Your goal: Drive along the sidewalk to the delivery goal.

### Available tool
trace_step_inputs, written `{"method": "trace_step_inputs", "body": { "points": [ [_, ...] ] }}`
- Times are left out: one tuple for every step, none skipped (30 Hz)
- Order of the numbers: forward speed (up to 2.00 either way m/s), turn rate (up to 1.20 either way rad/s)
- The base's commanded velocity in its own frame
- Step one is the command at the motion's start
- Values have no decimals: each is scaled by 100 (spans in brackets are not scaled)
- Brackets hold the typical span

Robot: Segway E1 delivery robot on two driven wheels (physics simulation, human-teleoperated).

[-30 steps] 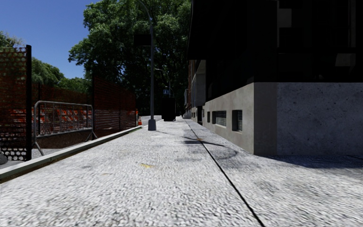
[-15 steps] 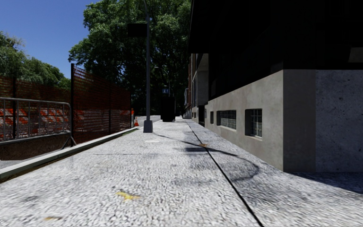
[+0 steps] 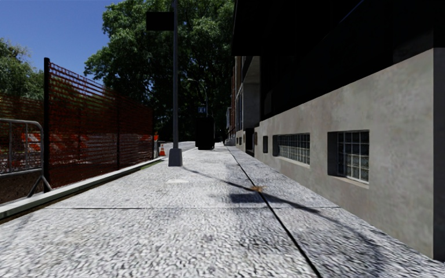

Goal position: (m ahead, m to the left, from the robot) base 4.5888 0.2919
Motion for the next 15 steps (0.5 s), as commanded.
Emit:
{"method": "trace_step_inputs", "body": {
  "points": [
    [200,0],
    [200,0],
    [200,0],
    [200,0],
    [200,0],
    [200,7],
    [200,18],
    [200,23],
    [200,23],
    [200,23],
    [200,5],
    [200,0],
    [200,0],
    [200,0],
    [200,0]
  ]
}}
